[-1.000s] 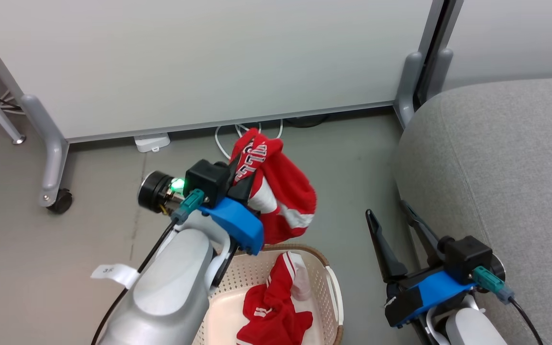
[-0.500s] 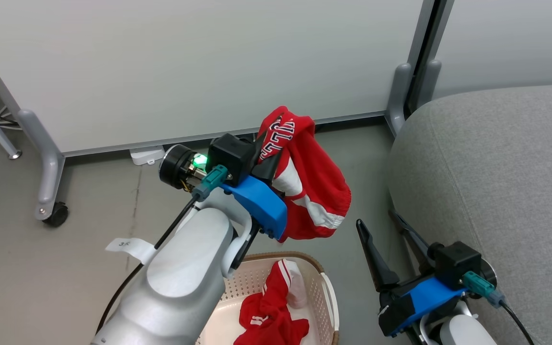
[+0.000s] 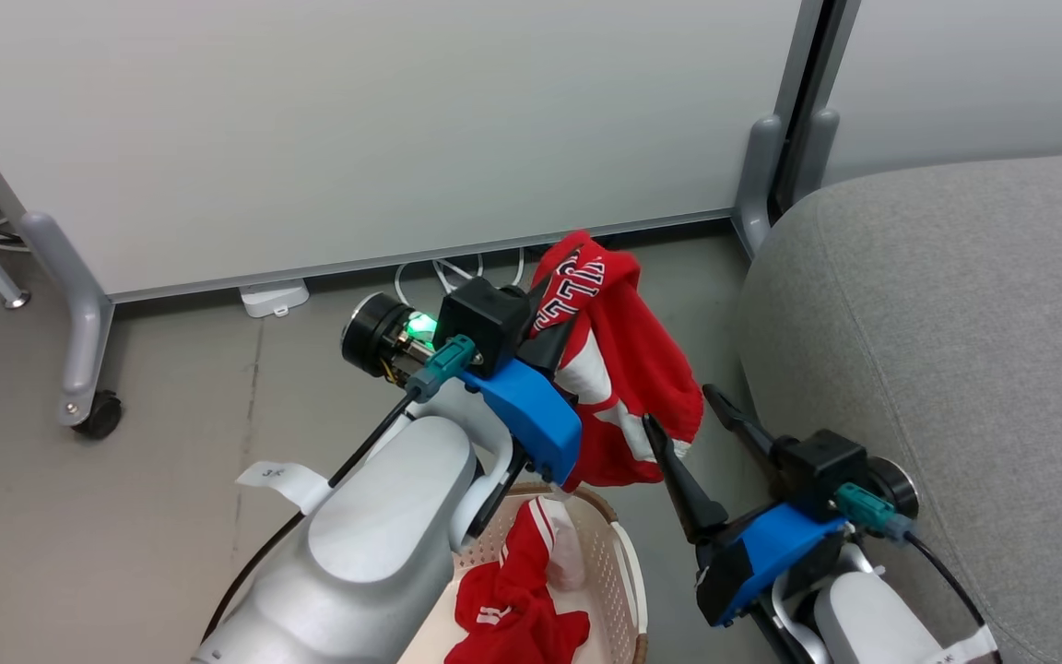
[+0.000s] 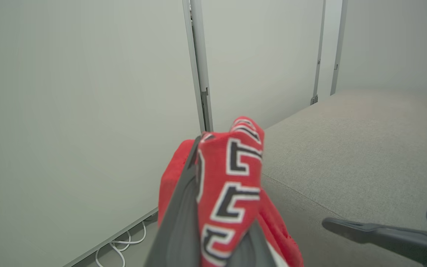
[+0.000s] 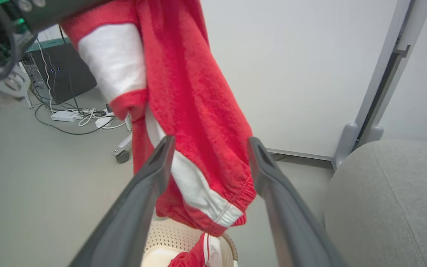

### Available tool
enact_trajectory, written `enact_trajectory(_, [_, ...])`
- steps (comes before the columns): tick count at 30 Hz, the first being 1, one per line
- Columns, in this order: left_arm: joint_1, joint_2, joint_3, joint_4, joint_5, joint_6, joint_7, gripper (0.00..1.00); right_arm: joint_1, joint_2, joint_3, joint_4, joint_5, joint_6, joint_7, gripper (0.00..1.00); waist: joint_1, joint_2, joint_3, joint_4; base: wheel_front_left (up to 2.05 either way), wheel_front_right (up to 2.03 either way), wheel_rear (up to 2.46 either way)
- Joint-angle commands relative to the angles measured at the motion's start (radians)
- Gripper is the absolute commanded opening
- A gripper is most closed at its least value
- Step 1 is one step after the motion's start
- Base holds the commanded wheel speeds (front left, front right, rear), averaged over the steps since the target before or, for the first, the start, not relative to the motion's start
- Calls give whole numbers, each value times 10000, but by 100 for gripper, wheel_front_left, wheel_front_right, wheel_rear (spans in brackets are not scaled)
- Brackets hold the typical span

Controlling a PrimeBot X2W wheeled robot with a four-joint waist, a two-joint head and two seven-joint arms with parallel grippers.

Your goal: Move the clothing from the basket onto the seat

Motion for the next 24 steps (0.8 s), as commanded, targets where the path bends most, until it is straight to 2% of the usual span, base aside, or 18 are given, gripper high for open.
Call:
enact_trajectory(1, [-158,1,-114,-32,-112,52,-49,0,-238,-32,159,167,-10,5,75,100,-1,0,-6,-8,0,0,0])
enact_trajectory(10, [-220,0,-733,-140,-565,152,-79,0,-1011,-33,698,1082,118,5,154,100,-1,0,-95,-3,0,0,0])
enact_trajectory(24, [-336,0,-1686,-568,-1351,287,129,0,-2205,-33,941,2782,166,5,110,100,-1,0,-241,192,0,0,0])
